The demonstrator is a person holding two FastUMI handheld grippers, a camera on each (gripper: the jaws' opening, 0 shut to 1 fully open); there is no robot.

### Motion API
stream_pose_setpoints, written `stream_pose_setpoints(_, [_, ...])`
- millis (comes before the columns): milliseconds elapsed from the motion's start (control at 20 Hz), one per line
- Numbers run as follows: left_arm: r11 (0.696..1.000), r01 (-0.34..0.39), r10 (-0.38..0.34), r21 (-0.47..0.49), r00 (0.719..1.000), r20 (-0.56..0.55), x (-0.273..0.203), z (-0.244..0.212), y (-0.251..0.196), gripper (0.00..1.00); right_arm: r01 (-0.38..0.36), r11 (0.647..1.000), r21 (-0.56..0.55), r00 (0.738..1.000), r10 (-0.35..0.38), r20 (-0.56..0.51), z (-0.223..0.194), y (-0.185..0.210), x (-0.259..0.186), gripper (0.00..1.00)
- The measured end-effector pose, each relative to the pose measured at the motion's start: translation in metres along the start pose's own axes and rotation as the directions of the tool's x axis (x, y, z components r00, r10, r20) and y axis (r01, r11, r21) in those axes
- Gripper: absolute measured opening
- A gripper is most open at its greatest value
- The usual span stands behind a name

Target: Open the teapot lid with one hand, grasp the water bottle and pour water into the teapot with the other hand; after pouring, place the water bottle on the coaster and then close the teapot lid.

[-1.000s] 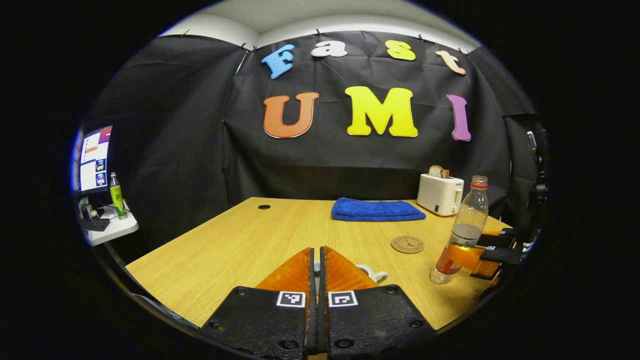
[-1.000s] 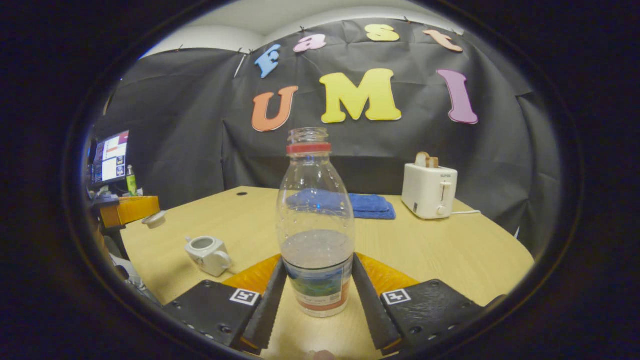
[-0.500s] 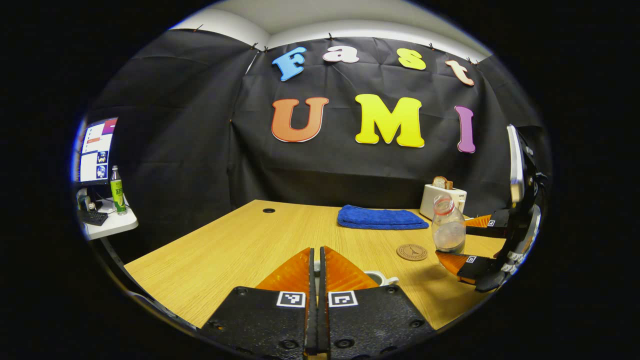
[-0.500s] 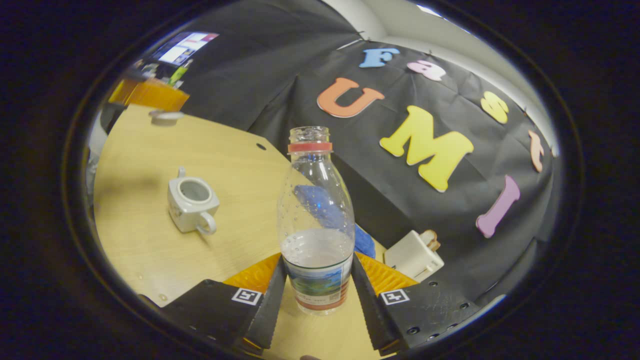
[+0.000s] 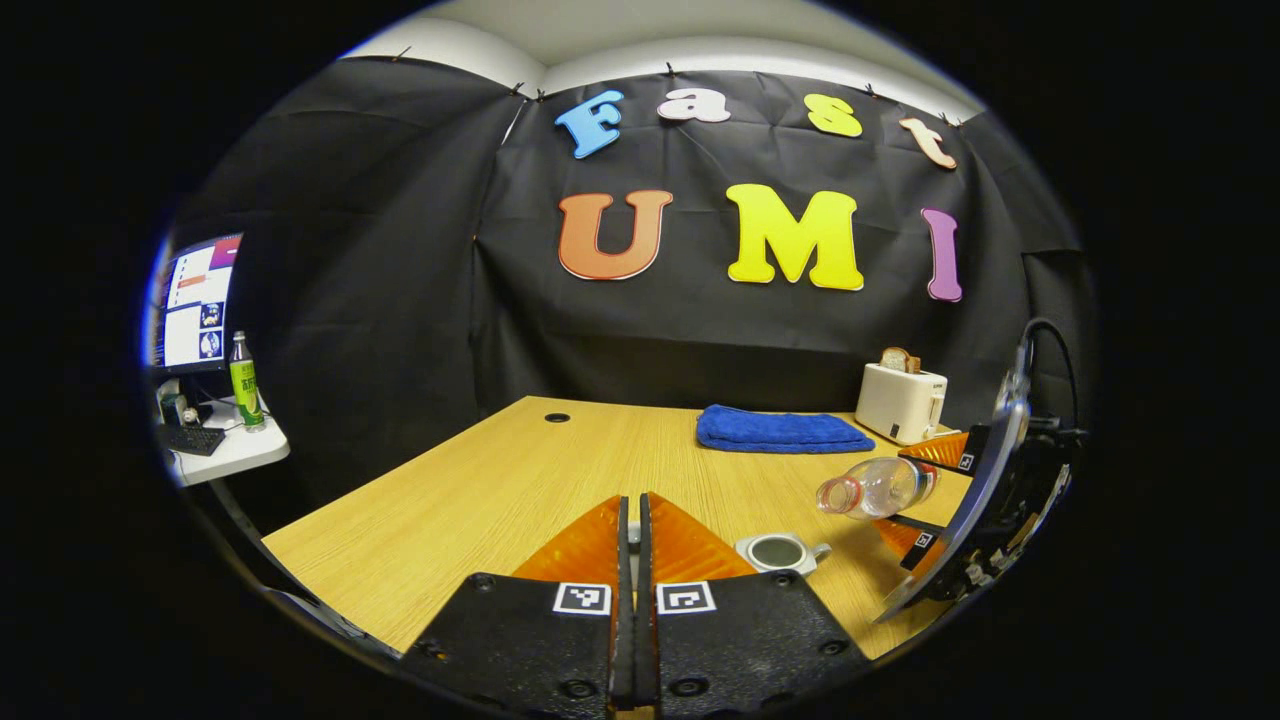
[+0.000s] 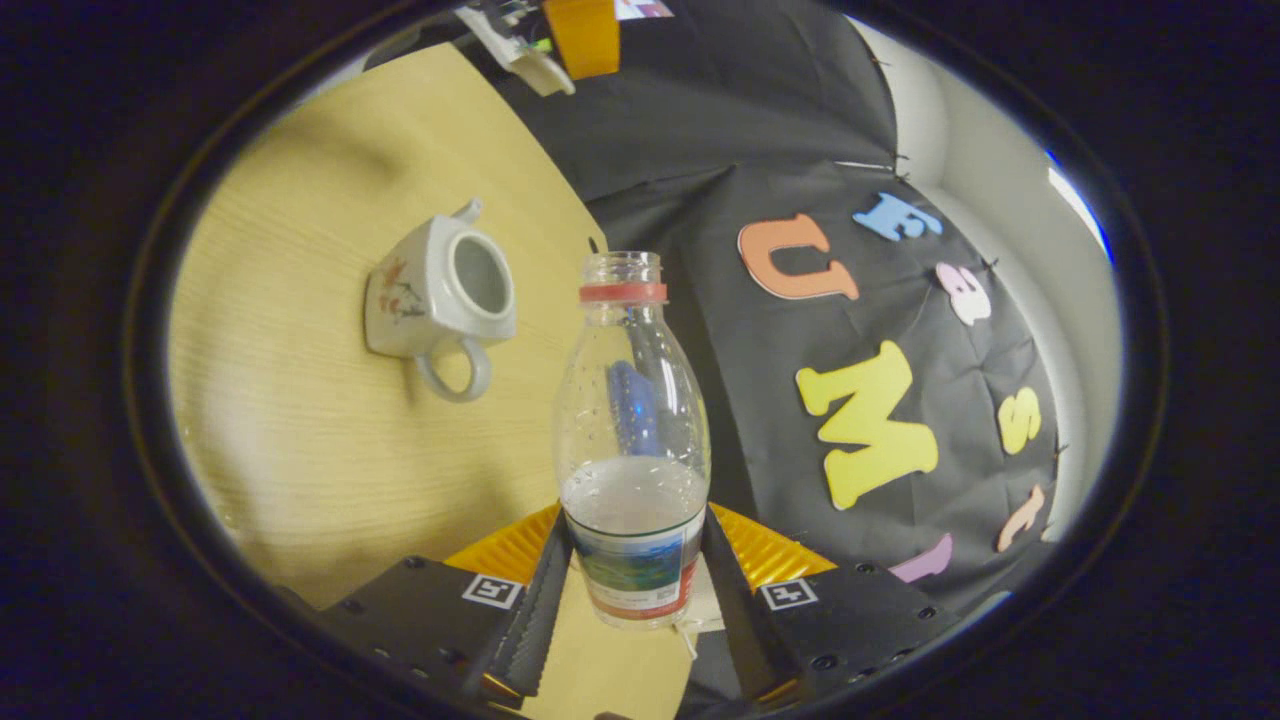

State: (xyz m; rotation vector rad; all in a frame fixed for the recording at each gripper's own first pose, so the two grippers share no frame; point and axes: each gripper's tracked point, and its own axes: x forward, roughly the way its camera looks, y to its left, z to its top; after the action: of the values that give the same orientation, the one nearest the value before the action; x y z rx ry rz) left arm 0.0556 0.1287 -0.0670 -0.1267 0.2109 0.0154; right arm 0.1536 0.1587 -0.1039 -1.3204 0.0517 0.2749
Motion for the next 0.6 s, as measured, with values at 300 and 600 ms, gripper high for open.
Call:
stream_pose_setpoints(300, [1.0,0.0,0.0,-0.009,1.0,-0.009,0.0,-0.003,0.005,0.02,0.02,0.99,-0.141,1.0,-0.019,0.007,0.003,0.0,0.002,0.72])
stream_pose_setpoints(600, [1.0,-0.007,0.007,0.002,1.0,-0.003,-0.003,0.0,0.012,0.03,0.058,0.955,-0.292,0.998,-0.053,0.025,0.013,-0.009,0.003,0.72])
